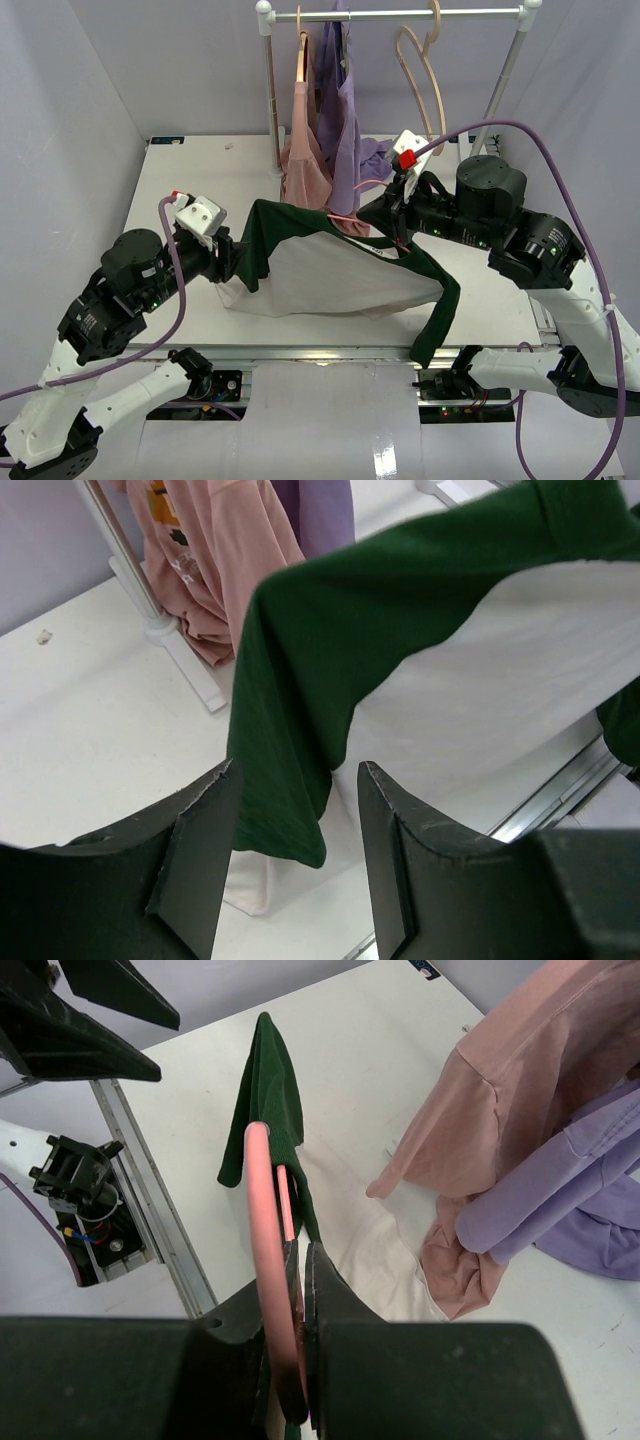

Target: Place the t-shirt on the hanger

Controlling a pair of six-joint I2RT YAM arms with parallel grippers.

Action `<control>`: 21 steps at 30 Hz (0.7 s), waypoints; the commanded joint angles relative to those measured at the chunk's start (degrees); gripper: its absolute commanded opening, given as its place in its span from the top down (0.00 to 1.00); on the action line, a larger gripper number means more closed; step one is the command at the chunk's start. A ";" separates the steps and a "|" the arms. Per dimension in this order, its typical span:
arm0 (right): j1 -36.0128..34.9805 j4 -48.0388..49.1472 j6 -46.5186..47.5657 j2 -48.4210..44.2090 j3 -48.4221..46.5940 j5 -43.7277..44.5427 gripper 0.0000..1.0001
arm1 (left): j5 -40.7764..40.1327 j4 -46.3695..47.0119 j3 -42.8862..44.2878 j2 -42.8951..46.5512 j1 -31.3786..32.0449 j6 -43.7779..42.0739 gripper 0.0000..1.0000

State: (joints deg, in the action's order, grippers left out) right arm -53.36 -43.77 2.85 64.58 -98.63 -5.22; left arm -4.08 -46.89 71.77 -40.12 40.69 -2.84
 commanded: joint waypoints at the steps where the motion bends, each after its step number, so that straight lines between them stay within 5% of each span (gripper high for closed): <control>1: 0.19 3.70 -1.09 -2.00 -2.69 -1.02 0.92 | 0.81 3.32 -2.69 -1.83 0.09 1.80 0.40; 13: 0.11 4.32 -1.36 -4.32 -1.89 -3.56 0.92 | -6.17 8.50 -5.69 -5.23 0.09 4.77 0.45; 15: 0.11 4.49 -1.36 -4.89 -1.48 -3.48 0.92 | -6.82 8.75 -6.19 -5.32 0.09 4.60 0.55; 18: 0.12 4.49 -1.11 -5.62 -0.73 -2.99 0.92 | -7.79 8.71 -6.32 -5.38 0.09 4.51 1.00; 21: 0.11 4.41 -0.38 -6.56 1.01 -0.24 0.92 | -8.06 8.50 -5.67 -4.44 0.09 4.51 1.00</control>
State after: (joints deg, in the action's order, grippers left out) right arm -53.36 -43.69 1.91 60.18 -98.52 -7.70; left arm -10.14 -39.51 65.60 -45.94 40.66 1.23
